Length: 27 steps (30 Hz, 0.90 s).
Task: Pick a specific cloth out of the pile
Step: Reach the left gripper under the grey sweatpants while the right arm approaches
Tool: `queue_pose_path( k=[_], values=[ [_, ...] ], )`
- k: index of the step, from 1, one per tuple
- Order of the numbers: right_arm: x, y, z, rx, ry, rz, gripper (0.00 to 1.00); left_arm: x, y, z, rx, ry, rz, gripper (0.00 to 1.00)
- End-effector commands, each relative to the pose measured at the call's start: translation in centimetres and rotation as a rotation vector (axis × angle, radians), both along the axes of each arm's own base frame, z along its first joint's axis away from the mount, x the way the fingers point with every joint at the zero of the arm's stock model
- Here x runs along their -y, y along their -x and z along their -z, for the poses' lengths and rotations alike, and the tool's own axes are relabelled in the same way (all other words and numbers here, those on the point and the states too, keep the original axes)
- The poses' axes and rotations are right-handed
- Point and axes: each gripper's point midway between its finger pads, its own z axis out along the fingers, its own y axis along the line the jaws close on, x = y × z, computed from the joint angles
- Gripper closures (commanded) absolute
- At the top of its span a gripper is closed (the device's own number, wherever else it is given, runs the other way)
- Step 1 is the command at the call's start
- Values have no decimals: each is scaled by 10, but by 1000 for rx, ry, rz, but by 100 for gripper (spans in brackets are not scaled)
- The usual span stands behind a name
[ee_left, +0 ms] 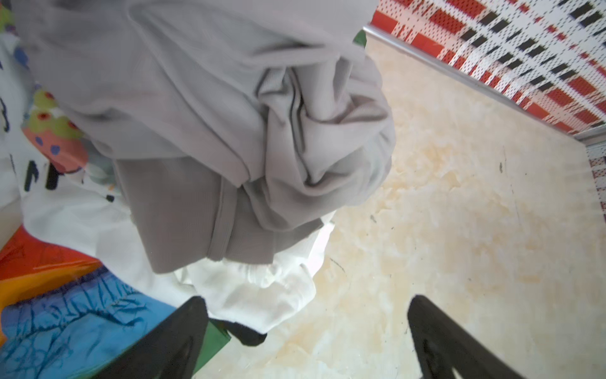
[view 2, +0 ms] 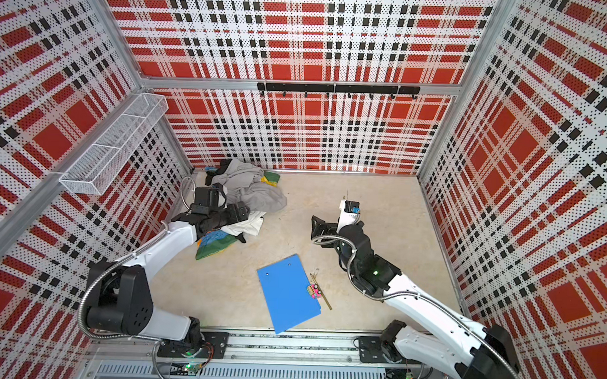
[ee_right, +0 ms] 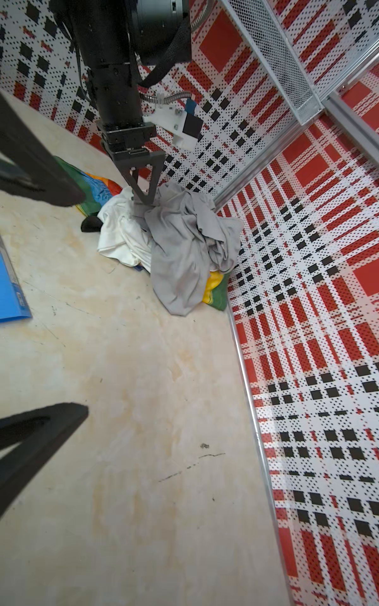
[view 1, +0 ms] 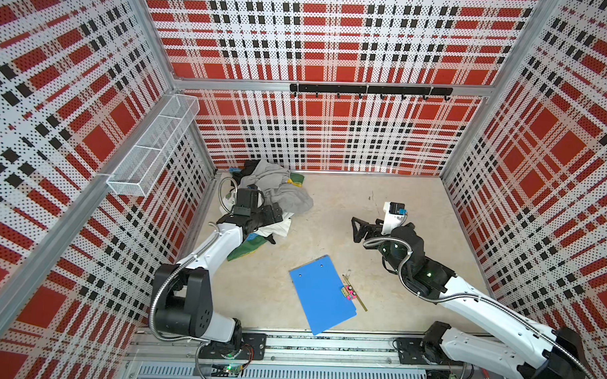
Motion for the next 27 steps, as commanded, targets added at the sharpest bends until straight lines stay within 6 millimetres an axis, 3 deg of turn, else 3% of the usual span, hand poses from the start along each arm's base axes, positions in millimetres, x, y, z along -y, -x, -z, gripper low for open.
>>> queue_pose_path(
  k=[1, 13, 27],
  values=[
    [-9, 6, -47, 78, -134, -10, 0, -4, 10, 12, -41, -44, 8, 3],
    [-24, 16, -39, 39, -176, -72, 0, -2, 16, 32, -126, -154, 33, 23],
    [-20, 19, -37, 33, -157, -41, 0, -3, 9, 47, -160, -150, 18, 38]
  ],
)
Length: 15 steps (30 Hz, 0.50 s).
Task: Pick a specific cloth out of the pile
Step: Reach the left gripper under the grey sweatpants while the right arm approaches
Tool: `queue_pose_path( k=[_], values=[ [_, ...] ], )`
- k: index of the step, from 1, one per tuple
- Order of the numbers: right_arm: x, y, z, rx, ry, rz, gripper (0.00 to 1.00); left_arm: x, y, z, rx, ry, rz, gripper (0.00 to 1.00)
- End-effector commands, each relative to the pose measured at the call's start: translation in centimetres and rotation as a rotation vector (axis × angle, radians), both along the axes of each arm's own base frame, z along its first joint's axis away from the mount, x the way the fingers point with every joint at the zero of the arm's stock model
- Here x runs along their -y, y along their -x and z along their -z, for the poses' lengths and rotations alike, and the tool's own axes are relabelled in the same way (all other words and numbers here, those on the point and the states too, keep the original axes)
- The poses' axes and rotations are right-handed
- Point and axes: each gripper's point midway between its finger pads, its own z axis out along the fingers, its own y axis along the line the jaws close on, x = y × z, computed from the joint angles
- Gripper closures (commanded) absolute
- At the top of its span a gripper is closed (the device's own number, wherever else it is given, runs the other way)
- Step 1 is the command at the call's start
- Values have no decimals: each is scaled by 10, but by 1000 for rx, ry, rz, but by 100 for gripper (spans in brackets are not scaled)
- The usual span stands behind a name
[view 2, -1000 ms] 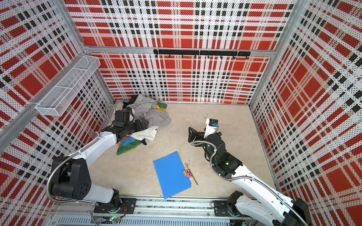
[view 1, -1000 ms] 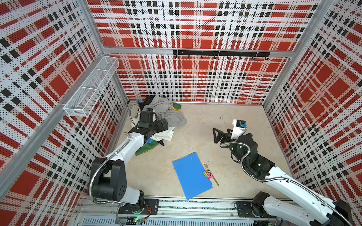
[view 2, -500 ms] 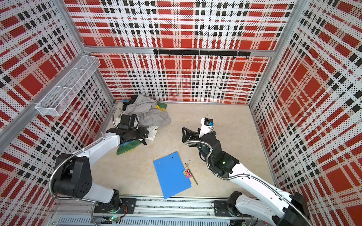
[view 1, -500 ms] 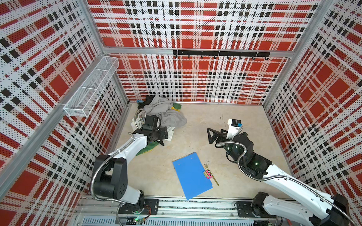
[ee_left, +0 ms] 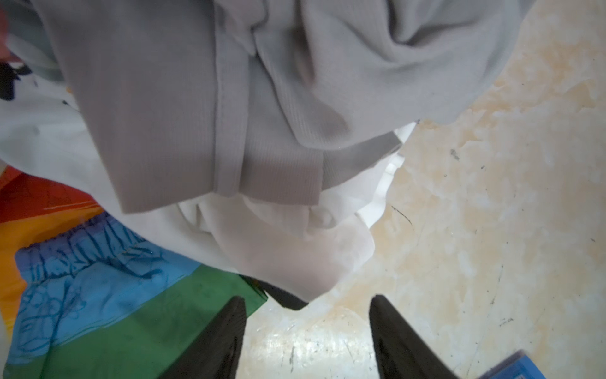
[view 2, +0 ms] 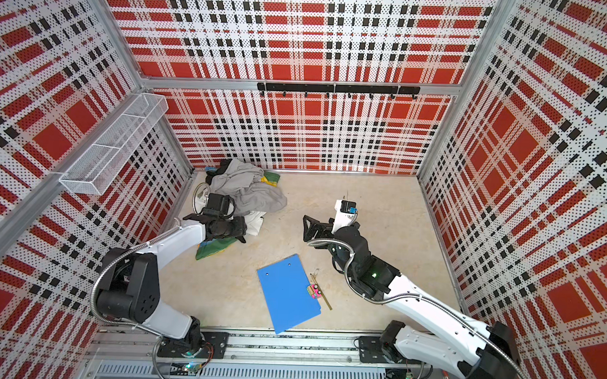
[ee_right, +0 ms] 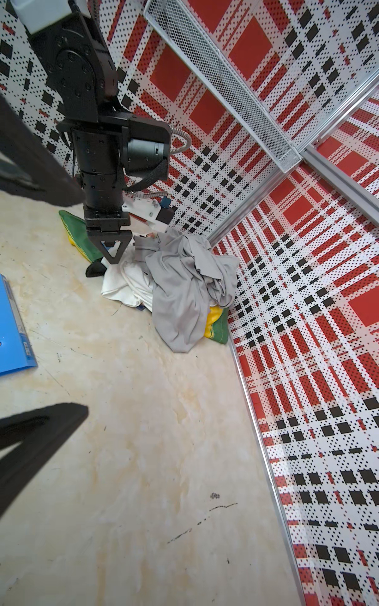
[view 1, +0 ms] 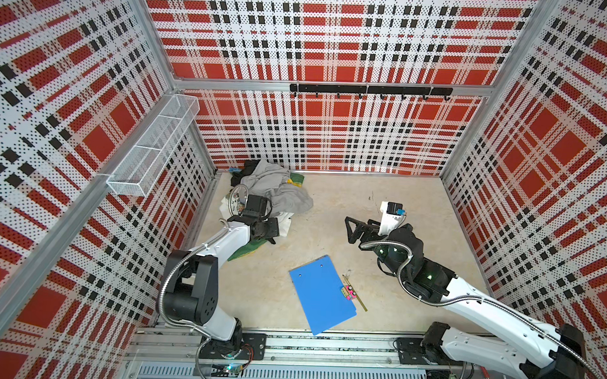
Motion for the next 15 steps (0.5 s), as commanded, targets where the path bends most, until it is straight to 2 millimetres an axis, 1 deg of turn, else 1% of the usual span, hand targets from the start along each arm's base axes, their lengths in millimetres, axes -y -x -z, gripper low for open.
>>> queue_pose_path(
  k=[1, 5, 8, 10, 13, 15],
  values=[
    [2, 2, -15, 33, -44, 13, 0, 2, -11, -6, 20, 6, 3, 39],
    [3, 3, -14, 33, -46, 19, 0, 4, -11, -1, 4, 20, 9, 42],
    [6, 3, -14, 35, -46, 28, 0, 3, -11, 1, -1, 15, 7, 48],
    [8, 4, -14, 36, -48, 35, 0, 2, -10, 3, -8, 9, 4, 49],
    [10, 4, -13, 36, -48, 39, 0, 2, -10, 6, -14, 6, 5, 57],
    [11, 4, -13, 36, -48, 41, 0, 3, -11, 7, -19, 8, 8, 57]
  ],
)
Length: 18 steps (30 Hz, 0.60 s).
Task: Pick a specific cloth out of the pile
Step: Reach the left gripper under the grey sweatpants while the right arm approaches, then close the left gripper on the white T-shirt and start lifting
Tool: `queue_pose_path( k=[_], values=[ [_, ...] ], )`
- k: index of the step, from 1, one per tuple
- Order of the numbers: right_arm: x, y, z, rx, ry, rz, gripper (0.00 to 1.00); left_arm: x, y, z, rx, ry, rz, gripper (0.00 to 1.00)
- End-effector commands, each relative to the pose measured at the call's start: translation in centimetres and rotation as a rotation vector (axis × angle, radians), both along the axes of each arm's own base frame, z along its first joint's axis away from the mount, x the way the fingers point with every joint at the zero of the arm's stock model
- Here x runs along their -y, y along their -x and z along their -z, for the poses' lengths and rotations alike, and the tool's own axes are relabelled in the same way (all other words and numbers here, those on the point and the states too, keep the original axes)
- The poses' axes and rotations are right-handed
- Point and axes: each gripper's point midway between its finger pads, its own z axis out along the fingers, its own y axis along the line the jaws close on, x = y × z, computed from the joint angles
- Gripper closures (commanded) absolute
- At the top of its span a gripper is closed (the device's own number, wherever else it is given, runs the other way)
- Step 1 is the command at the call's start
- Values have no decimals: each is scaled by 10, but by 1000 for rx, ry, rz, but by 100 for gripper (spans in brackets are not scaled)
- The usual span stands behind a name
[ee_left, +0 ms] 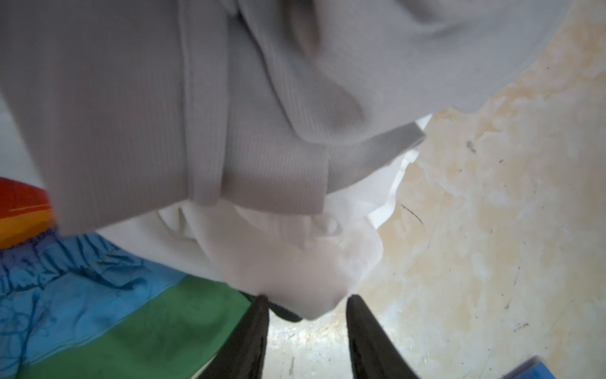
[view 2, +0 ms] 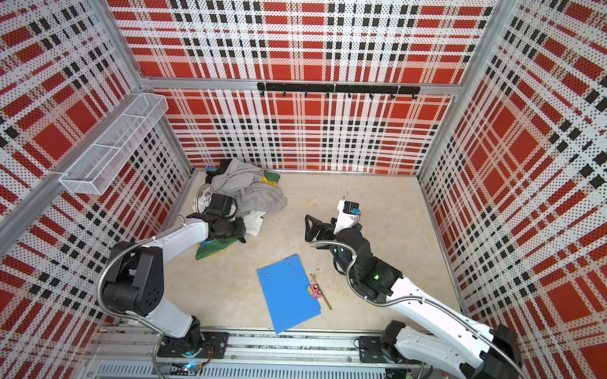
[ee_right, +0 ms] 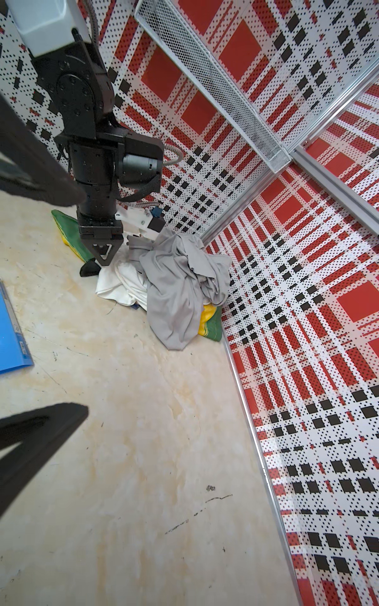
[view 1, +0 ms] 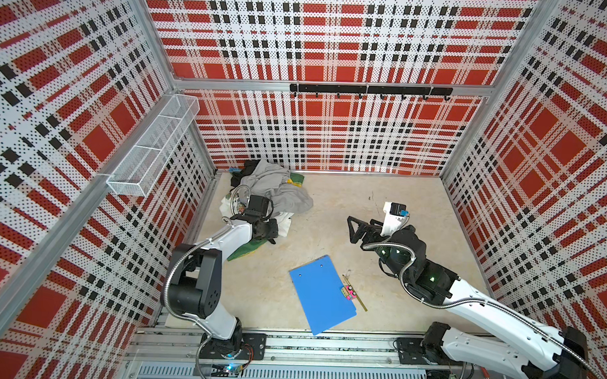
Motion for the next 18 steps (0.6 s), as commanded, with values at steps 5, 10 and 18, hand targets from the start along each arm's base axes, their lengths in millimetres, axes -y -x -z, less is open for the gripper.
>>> queue_pose_path(
  k=[5, 10, 18],
  values=[
    [4, 2, -8, 21, -27, 14, 0, 2, -11, -7, 19, 3, 3, 68],
    [4, 1, -9, 22, -15, 19, 0, 5, -12, -12, 34, 15, 15, 81],
    [3, 1, -9, 23, -20, 14, 0, 9, -13, -21, 58, 22, 43, 95]
  ],
)
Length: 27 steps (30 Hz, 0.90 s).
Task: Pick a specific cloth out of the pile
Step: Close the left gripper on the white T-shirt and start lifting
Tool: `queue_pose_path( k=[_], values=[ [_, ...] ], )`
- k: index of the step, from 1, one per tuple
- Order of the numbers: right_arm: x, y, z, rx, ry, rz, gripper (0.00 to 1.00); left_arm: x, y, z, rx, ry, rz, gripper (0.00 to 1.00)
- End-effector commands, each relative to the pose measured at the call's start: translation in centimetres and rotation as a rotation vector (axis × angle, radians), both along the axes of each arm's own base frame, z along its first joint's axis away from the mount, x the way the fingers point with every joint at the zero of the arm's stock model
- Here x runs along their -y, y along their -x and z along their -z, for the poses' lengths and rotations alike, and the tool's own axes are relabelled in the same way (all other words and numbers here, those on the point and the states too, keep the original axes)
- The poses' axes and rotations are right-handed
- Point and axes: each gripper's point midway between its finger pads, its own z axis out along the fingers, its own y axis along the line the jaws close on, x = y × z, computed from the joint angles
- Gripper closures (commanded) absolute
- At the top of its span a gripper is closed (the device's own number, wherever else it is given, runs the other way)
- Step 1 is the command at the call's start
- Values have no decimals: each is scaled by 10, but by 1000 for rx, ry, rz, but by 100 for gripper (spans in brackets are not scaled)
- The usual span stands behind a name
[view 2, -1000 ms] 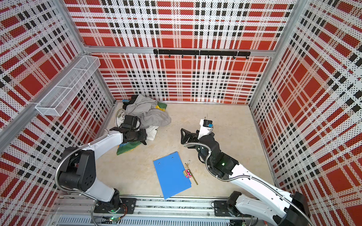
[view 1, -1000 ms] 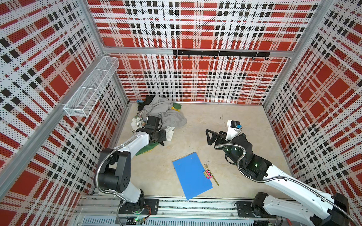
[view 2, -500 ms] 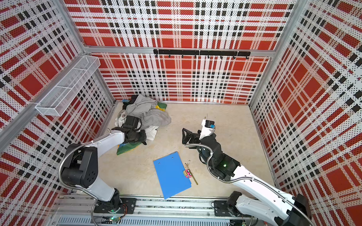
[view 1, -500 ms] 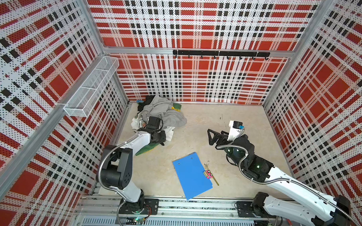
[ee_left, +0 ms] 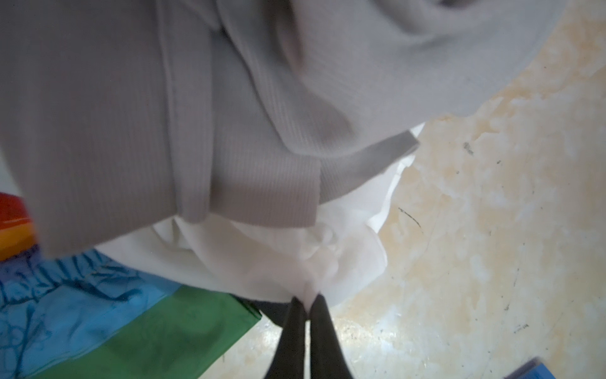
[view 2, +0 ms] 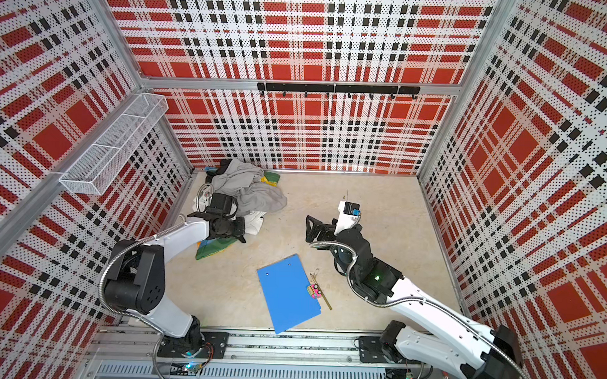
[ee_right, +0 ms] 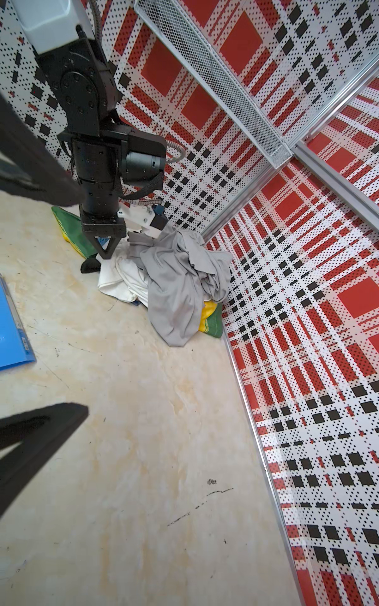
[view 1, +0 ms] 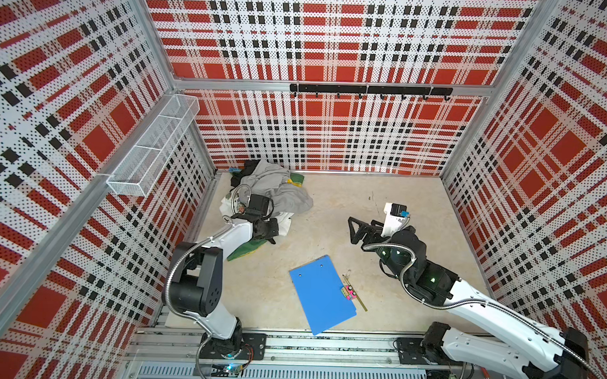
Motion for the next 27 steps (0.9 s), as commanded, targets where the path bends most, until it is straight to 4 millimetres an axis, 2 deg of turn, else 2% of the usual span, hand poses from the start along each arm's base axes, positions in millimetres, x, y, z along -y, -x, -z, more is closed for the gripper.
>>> queue_pose_path(
  k=[1, 5, 17, 23, 27],
  values=[
    [1, 0, -12, 27, -31, 8, 0, 7, -10, -24, 66, 18, 30, 96],
    [-1, 0, -12, 26, -33, 0, 0, 7, -11, -42, 132, 25, 43, 100],
    [5, 5, -14, 33, -45, 3, 0, 23, -4, -108, 371, 98, 144, 100],
    [4, 6, -12, 29, -48, 2, 0, 16, 3, -137, 482, 79, 130, 100],
    [3, 6, -11, 25, -50, 1, 0, 7, 10, -163, 582, 57, 107, 100]
  ],
)
